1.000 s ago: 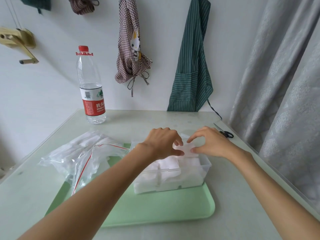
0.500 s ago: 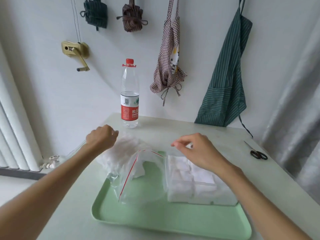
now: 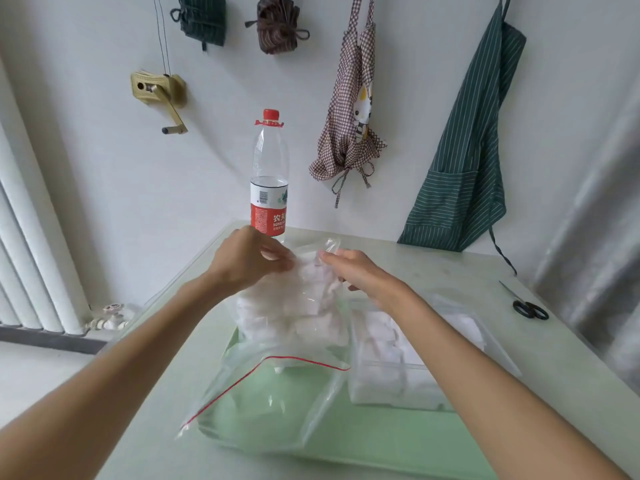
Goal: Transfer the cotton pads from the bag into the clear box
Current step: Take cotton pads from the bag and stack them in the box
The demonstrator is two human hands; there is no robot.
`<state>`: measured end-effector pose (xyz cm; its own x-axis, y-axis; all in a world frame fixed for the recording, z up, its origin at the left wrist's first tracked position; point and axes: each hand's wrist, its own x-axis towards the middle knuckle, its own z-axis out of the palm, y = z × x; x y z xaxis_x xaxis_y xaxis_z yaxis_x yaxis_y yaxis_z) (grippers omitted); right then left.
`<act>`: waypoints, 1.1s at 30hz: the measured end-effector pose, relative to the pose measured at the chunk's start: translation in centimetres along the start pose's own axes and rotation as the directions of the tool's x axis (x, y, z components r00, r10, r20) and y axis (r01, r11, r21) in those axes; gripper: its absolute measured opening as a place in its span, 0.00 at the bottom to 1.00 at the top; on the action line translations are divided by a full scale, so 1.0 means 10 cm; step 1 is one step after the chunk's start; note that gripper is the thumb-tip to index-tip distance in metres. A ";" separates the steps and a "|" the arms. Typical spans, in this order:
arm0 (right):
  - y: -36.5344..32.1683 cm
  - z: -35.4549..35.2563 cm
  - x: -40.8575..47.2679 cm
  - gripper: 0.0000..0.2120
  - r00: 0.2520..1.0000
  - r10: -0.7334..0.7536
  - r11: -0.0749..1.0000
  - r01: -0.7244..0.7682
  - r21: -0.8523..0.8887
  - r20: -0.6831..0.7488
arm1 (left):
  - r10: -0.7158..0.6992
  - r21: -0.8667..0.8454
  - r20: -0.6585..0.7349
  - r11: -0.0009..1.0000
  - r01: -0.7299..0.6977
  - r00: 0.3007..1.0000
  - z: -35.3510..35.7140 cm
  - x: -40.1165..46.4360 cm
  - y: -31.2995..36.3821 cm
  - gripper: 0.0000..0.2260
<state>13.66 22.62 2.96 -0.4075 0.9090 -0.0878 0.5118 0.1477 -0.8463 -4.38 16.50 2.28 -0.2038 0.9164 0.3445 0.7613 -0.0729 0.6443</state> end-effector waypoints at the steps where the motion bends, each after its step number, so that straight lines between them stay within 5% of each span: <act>1: 0.01 -0.02 0.01 0.19 0.999 -0.007 0.998 0.009 0.057 -0.032 | 0.020 -0.009 -0.037 1.000 -0.020 0.999 -0.03 -0.02 0.05 0.06; 4: 0.09 -0.01 0.04 0.13 0.972 -0.045 0.977 0.091 0.192 -0.229 | 0.066 0.089 -0.006 0.994 -0.065 0.998 -0.13 -0.03 0.13 0.07; 7: 0.09 0.01 0.02 0.15 0.935 -0.083 0.972 0.153 0.181 -0.345 | 0.064 0.150 0.178 0.984 -0.092 0.982 -0.20 0.03 0.16 0.14; 11: 0.05 -0.05 -0.12 0.11 0.971 -0.236 0.962 0.239 0.129 -0.041 | -0.061 0.182 0.369 0.983 -0.008 0.928 -0.27 0.03 0.11 0.36; 13: 0.07 -0.10 -0.15 0.10 0.958 -0.286 0.940 0.278 0.199 0.015 | -0.110 0.205 0.318 0.978 0.045 0.942 -0.30 -0.02 0.10 0.35; 16: 0.07 -0.12 -0.18 0.08 0.969 -0.243 0.940 0.227 0.256 0.034 | -0.015 0.162 0.184 0.987 -0.016 0.983 -0.30 -0.06 0.13 0.17; 19: 0.04 -0.10 -0.27 0.17 0.977 -0.157 0.982 0.138 0.128 0.144 | -0.019 0.225 -0.015 0.974 0.022 1.000 -0.31 -0.09 0.25 0.22; 21: 0.04 -0.09 -0.26 0.24 0.984 -0.167 0.982 0.160 0.095 0.063 | 0.025 0.302 -0.170 0.953 0.028 0.985 -0.34 -0.11 0.33 0.24; 23: 0.04 -0.08 -0.23 0.17 0.974 -0.189 0.966 0.207 0.157 -0.121 | 0.061 0.327 -0.243 0.945 0.023 0.968 -0.37 -0.13 0.40 0.24; 25: 0.04 -0.05 -0.21 0.10 0.959 -0.192 0.955 0.231 0.184 -0.208 | 0.050 0.344 -0.238 0.938 0.036 0.970 -0.36 -0.11 0.41 0.21; 29: 0.08 0.07 -0.25 0.04 0.973 -0.164 0.961 0.195 0.196 -0.164 | -0.016 0.384 -0.067 0.922 0.040 0.998 -0.33 -0.06 0.21 0.16; 33: 0.10 0.09 -0.27 0.09 0.998 -0.025 0.860 0.054 0.508 -0.062 | -0.153 0.230 0.110 0.965 0.125 0.982 -0.30 -0.14 0.11 0.40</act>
<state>14.58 19.98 1.92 -0.3723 0.9275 -0.0332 0.0339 -0.0222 -0.9992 -5.13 13.98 4.53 -0.2488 0.9545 0.1645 0.8509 0.1342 0.5079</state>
